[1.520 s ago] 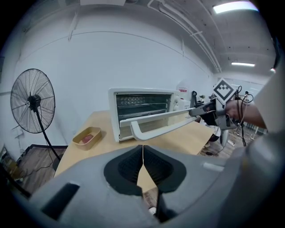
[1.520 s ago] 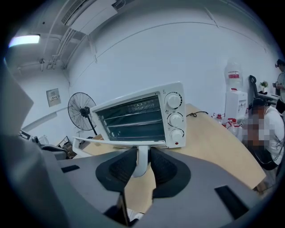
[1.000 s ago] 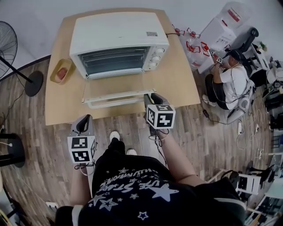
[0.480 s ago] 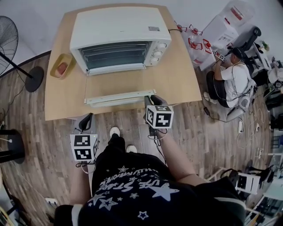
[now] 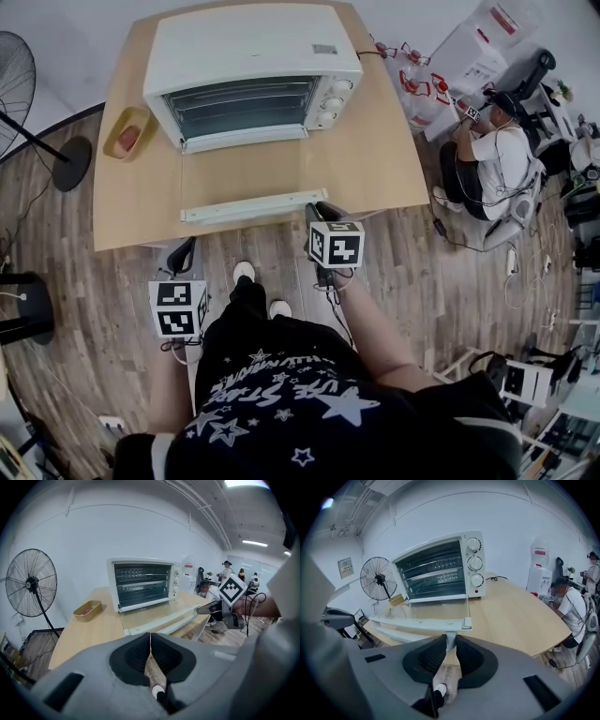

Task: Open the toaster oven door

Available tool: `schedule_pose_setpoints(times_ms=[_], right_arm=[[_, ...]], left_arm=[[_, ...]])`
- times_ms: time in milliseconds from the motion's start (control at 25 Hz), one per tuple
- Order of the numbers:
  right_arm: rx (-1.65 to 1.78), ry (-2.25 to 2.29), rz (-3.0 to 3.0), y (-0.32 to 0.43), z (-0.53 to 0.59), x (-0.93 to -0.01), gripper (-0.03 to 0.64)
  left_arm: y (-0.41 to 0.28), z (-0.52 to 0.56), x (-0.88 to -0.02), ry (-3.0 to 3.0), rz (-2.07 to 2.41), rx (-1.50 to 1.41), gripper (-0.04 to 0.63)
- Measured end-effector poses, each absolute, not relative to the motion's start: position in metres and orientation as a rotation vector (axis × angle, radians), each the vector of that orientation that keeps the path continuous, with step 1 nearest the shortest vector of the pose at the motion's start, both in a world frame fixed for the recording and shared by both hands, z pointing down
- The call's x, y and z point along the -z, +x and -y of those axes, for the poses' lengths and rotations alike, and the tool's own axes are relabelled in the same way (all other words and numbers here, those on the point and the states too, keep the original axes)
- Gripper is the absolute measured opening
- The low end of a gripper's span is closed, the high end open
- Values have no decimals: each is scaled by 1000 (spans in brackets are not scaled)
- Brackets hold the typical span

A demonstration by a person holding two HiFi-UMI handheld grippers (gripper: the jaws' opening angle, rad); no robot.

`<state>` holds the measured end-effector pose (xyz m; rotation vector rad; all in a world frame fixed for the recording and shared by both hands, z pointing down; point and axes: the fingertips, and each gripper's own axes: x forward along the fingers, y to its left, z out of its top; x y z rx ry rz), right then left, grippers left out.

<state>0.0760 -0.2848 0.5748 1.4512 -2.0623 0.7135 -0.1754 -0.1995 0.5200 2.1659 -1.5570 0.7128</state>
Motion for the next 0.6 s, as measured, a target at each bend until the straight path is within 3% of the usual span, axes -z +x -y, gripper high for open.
schedule_pose_setpoints(times_ms=[600], right_arm=[[-750,1424,1983,76,284,-606,69]], left_arm=[[-187,193,-539,2120,1541,-720,21]])
